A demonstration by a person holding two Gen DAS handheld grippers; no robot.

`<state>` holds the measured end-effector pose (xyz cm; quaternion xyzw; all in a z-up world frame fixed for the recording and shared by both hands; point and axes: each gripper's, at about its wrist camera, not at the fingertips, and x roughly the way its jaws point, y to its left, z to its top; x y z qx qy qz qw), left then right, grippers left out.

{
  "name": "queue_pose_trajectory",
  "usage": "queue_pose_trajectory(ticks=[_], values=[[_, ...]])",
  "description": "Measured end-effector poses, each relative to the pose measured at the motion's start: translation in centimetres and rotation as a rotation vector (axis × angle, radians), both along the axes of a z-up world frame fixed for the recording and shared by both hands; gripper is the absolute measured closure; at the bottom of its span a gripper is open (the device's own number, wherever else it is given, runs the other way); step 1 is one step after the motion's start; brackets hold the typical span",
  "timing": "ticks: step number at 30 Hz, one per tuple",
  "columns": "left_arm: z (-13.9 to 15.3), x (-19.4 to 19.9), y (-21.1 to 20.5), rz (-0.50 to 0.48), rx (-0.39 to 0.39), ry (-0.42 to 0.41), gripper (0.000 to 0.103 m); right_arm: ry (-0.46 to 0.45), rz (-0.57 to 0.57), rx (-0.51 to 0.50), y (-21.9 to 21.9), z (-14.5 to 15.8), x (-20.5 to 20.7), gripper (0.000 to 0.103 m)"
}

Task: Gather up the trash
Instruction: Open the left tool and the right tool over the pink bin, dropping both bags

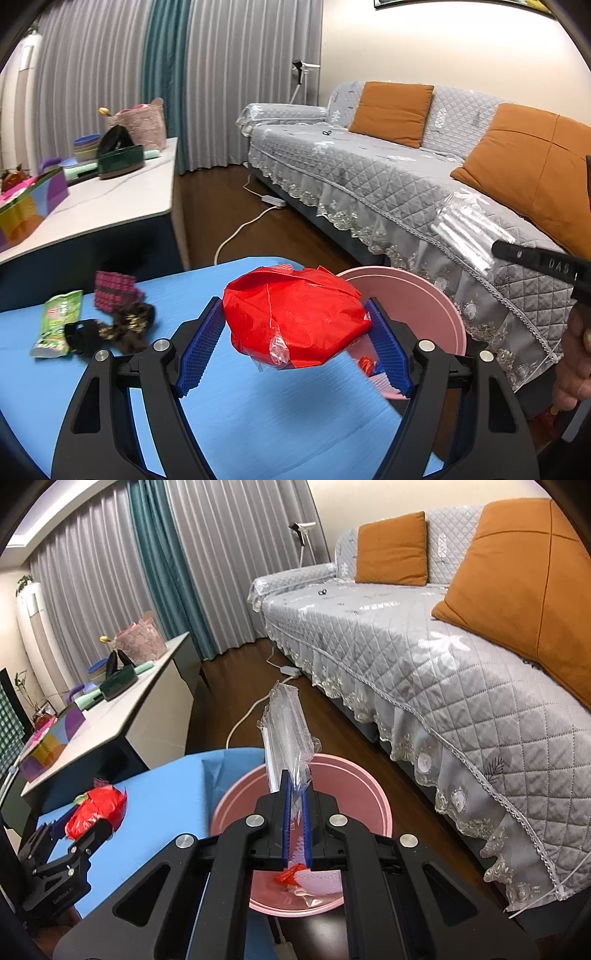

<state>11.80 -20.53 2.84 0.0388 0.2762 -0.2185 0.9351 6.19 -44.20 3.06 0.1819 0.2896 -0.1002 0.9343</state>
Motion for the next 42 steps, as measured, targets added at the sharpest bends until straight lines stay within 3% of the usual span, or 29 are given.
queue_pose_trajectory(ticks=[10, 17, 20, 22, 23, 30, 42], values=[[-1.1, 2.6, -3.7, -0.059, -0.003, 0.014, 0.029, 0.03, -0.021, 0.004, -1.0, -1.6, 1.5, 0.097], [-1.7, 3.5, -6.8, -0.16, -0.004, 0.026, 0.028, 0.04, -0.041, 0.02, -1.7, -2.1, 2.3, 0.097], [-2.5, 4.1, -8.6, -0.243, 0.019, 0.062, 0.026, 0.043, -0.051, 0.05, -2.2, -2.2, 2.5, 0.089], [-3.2, 4.5, -9.1, -0.252, 0.052, 0.092, 0.023, 0.049, -0.062, 0.072, -2.6, -2.3, 2.6, 0.075], [-3.3, 4.6, -8.9, -0.242, 0.053, 0.096, 0.023, 0.049, -0.071, 0.08, -2.7, -2.3, 2.6, 0.071], [-2.8, 4.0, -5.3, -0.176, -0.017, 0.13, 0.023, 0.045, -0.059, 0.08, -1.9, -1.7, 2.7, 0.071], [0.5, -0.7, 2.7, -0.062, -0.026, 0.074, 0.034, -0.002, 0.035, 0.059, 3.5, 1.1, 2.3, 0.071]])
